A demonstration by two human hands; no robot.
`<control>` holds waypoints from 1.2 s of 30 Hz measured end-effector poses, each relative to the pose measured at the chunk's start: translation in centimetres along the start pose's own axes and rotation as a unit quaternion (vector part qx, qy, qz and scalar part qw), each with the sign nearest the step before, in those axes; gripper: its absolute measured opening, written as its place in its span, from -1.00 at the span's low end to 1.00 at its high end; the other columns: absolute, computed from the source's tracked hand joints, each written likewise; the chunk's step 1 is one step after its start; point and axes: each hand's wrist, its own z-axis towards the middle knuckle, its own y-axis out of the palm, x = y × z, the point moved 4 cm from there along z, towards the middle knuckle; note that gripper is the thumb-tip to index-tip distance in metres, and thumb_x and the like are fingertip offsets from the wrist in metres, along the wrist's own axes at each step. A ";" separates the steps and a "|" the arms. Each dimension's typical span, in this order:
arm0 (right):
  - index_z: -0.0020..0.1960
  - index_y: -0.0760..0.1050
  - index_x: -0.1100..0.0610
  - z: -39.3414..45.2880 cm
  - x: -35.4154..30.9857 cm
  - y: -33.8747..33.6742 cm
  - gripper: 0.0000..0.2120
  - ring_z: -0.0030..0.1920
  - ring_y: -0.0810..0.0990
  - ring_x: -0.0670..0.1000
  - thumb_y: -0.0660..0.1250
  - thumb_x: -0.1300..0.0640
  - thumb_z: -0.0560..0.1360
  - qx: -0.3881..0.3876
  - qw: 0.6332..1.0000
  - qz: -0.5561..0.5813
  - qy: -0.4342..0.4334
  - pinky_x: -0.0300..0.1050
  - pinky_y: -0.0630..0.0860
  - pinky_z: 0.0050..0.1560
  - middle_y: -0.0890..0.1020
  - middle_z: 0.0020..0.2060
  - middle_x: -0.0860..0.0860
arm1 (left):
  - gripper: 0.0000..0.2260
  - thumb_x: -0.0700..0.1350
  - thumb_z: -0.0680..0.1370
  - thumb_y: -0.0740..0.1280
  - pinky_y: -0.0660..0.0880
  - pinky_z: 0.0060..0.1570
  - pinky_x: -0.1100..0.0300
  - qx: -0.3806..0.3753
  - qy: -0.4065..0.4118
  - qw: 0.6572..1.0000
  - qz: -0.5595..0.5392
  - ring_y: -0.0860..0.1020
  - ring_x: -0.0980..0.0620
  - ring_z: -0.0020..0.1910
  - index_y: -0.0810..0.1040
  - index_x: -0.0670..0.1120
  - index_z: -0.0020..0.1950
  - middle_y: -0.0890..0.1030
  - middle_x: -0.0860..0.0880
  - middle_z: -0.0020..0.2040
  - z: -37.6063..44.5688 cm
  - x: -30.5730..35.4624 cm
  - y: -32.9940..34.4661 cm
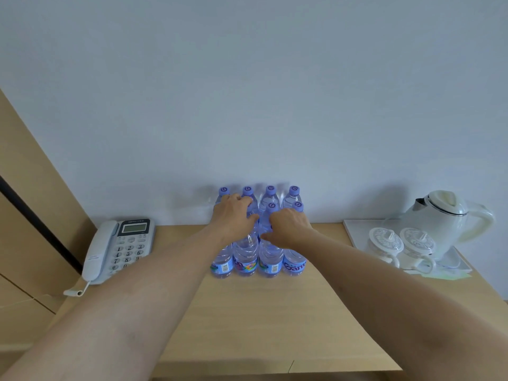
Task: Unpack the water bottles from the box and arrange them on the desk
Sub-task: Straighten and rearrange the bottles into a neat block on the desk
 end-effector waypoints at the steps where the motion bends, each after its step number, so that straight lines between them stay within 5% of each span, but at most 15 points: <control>1: -0.23 0.41 0.09 0.1 0.0 0.4 -0.69 -0.12 0.56 0.09 0.33 -0.12 0.49 -0.009 1.000 0.013 0.006 -0.08 0.41 -0.21 0.53 -0.22 0.03 | -0.68 0.10 0.53 0.29 0.45 0.07 0.00 0.003 -0.004 1.000 0.002 0.39 -0.13 0.17 0.51 -0.07 0.17 0.51 -0.07 0.08 -0.1 -0.3 -0.1; 7: -0.07 0.57 0.17 0.3 -0.6 -0.1 -0.92 -0.04 0.61 0.18 0.32 0.22 0.48 -0.019 0.999 0.030 -0.021 -0.08 0.40 -0.29 0.57 -0.16 0.12 | -0.65 0.10 0.56 0.27 0.43 0.15 -0.05 0.014 -0.018 1.000 0.009 0.37 -0.16 0.24 0.48 -0.05 0.26 0.50 -0.10 0.16 -0.4 -1.7 -0.6; 11: 0.08 0.64 0.15 0.6 -0.8 -0.1 -0.69 -0.08 0.61 0.19 0.25 0.37 0.44 -0.006 0.999 0.034 -0.026 -0.03 0.56 -0.15 0.62 -0.01 0.19 | -0.66 0.09 0.56 0.28 0.43 0.15 -0.05 0.014 -0.022 1.000 0.008 0.36 -0.16 0.25 0.48 -0.06 0.25 0.49 -0.10 0.17 -0.3 -1.8 -0.4; 16: 0.09 0.62 0.15 1.3 -0.8 -0.2 -0.75 -0.01 0.59 0.15 0.32 0.25 0.43 -0.023 0.998 0.059 -0.030 -0.04 0.57 -0.13 0.63 -0.04 0.12 | -0.67 0.09 0.56 0.28 0.44 0.11 -0.05 0.011 -0.017 1.000 0.012 0.37 -0.16 0.23 0.49 -0.08 0.21 0.49 -0.10 0.14 -0.3 -1.7 -0.2; 19: -0.26 0.43 0.16 1.5 -0.2 -0.2 -0.75 -0.25 0.52 0.09 0.42 0.04 0.43 -0.025 0.997 0.073 0.008 -0.14 0.41 -0.39 0.48 -0.28 0.05 | -0.68 0.09 0.56 0.27 0.44 0.11 -0.04 0.009 -0.018 1.000 0.010 0.36 -0.16 0.23 0.48 -0.09 0.21 0.49 -0.10 0.14 -0.2 -1.7 -0.1; 21: -0.33 0.37 0.14 1.5 -0.4 -0.1 -0.74 -0.27 0.50 0.08 0.40 0.13 0.44 -0.033 0.997 0.072 0.011 -0.13 0.41 -0.37 0.45 -0.32 0.06 | -0.68 0.09 0.57 0.27 0.43 0.12 -0.04 0.003 -0.018 1.000 0.012 0.36 -0.16 0.24 0.48 -0.09 0.21 0.49 -0.10 0.14 -0.1 -1.8 0.0; 23: -0.21 0.54 0.16 1.5 -0.6 -0.2 -0.96 -0.16 0.56 0.14 0.36 0.25 0.42 -0.042 0.997 0.063 0.004 -0.09 0.52 -0.27 0.55 -0.27 0.10 | -0.68 0.09 0.57 0.27 0.43 0.13 -0.05 0.002 -0.019 1.000 0.012 0.36 -0.16 0.24 0.48 -0.09 0.20 0.48 -0.10 0.14 -0.1 -1.8 0.1; 26: -0.17 0.59 0.17 1.6 -0.4 -0.1 -0.89 -0.16 0.56 0.17 0.32 0.32 0.39 -0.039 0.997 0.071 -0.013 -0.10 0.46 -0.31 0.56 -0.32 0.13 | -0.69 0.09 0.57 0.27 0.44 0.12 -0.06 0.006 -0.018 1.000 0.009 0.36 -0.15 0.23 0.48 -0.09 0.19 0.49 -0.10 0.13 0.1 -1.6 0.1; 30: 0.21 0.61 0.09 1.7 -0.4 0.0 -0.64 0.04 0.60 0.15 0.33 0.31 0.45 -0.030 0.996 0.082 -0.027 -0.09 0.54 -0.12 0.64 0.03 0.13 | -0.69 0.09 0.57 0.27 0.44 0.10 -0.03 0.012 -0.013 1.000 0.009 0.38 -0.15 0.20 0.49 -0.07 0.20 0.50 -0.09 0.12 0.2 -1.3 0.1; 36: 0.19 0.63 0.04 1.7 -0.5 -0.2 -0.60 0.13 0.55 0.11 0.25 0.36 0.47 -0.029 0.996 0.073 -0.047 -0.16 0.45 -0.12 0.64 0.10 0.07 | -0.69 0.08 0.56 0.26 0.42 0.12 -0.03 0.017 -0.014 1.000 0.004 0.37 -0.15 0.22 0.49 -0.06 0.22 0.50 -0.08 0.14 0.4 -1.6 -0.1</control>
